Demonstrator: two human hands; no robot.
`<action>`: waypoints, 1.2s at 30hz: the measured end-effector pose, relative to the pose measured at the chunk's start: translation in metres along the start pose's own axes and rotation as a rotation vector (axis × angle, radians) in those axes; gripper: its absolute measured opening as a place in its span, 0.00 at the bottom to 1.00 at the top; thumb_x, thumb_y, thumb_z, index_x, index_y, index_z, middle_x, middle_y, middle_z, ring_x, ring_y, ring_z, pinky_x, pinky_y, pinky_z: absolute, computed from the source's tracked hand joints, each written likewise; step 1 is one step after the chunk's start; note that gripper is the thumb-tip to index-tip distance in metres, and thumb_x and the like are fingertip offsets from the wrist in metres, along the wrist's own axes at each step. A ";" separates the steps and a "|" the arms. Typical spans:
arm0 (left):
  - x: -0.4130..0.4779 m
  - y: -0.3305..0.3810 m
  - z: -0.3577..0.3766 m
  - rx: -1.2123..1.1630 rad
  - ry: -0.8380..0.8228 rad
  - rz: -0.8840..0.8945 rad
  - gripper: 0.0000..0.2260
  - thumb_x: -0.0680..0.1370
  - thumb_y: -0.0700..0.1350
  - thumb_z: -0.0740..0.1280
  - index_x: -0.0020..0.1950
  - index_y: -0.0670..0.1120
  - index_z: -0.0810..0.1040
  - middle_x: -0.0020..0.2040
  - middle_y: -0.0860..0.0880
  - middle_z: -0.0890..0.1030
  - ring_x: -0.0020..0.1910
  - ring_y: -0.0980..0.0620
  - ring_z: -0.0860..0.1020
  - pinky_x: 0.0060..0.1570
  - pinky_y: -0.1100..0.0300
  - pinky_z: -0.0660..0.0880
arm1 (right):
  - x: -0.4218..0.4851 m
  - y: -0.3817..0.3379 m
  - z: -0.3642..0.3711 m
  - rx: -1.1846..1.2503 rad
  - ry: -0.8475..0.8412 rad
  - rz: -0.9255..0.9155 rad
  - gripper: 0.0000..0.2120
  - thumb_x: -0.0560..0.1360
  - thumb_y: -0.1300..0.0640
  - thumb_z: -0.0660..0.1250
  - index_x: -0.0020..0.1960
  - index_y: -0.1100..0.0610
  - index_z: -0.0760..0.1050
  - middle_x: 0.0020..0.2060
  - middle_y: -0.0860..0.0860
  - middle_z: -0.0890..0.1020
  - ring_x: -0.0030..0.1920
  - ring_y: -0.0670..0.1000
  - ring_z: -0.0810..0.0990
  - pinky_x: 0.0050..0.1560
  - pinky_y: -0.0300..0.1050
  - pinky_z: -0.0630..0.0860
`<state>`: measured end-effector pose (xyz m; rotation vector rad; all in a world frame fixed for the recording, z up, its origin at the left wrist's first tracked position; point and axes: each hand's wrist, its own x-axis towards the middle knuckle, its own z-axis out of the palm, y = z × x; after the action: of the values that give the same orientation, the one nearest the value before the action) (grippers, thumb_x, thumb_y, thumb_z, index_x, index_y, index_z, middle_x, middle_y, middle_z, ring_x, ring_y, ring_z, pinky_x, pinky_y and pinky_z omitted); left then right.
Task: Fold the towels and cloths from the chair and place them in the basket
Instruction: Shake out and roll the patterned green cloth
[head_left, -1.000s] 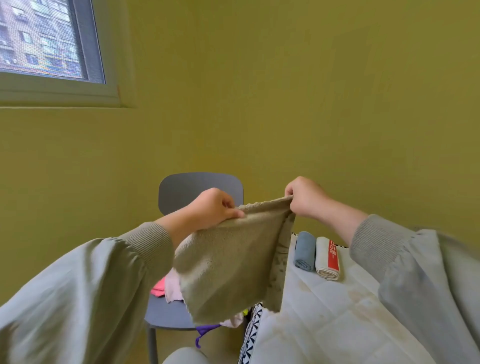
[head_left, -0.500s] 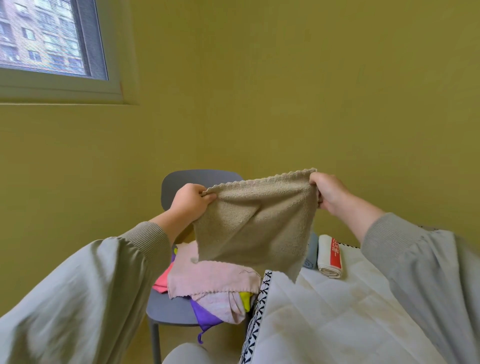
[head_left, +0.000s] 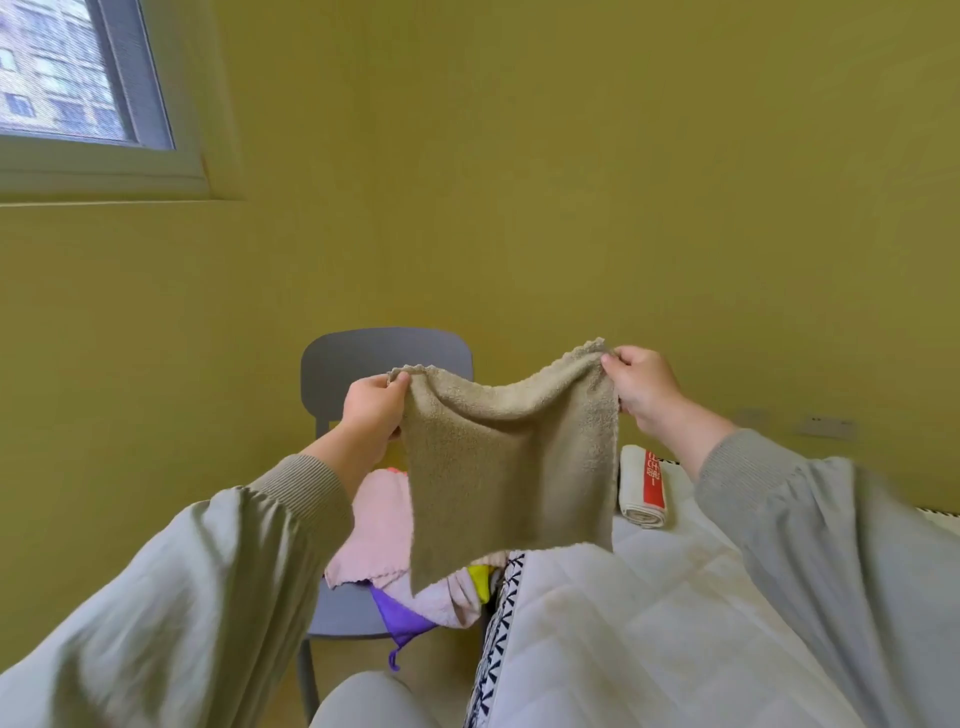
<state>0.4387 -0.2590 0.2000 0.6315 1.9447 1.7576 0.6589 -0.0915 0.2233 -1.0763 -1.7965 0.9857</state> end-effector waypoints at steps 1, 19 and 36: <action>-0.001 0.000 0.005 0.016 0.013 0.016 0.12 0.82 0.49 0.60 0.40 0.51 0.75 0.39 0.49 0.75 0.40 0.50 0.73 0.41 0.55 0.75 | -0.001 0.001 -0.003 -0.052 0.008 -0.031 0.12 0.81 0.59 0.58 0.46 0.66 0.74 0.28 0.50 0.66 0.28 0.49 0.62 0.30 0.42 0.60; 0.008 -0.102 0.109 0.813 -0.293 0.049 0.13 0.81 0.49 0.61 0.41 0.43 0.75 0.33 0.48 0.71 0.33 0.50 0.71 0.29 0.63 0.66 | 0.000 0.159 -0.051 -0.255 0.000 0.448 0.19 0.69 0.67 0.63 0.28 0.53 0.57 0.27 0.51 0.60 0.31 0.52 0.60 0.34 0.42 0.60; 0.078 -0.201 0.185 -0.068 -0.277 -0.430 0.08 0.80 0.44 0.60 0.53 0.44 0.78 0.53 0.46 0.78 0.50 0.52 0.77 0.47 0.58 0.69 | 0.054 0.278 -0.013 0.245 0.079 0.655 0.18 0.78 0.44 0.62 0.57 0.58 0.75 0.48 0.55 0.82 0.50 0.51 0.81 0.55 0.47 0.76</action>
<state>0.4795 -0.0829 -0.0188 0.3735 1.6722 1.3831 0.7349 0.0537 -0.0084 -1.5548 -1.2249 1.4737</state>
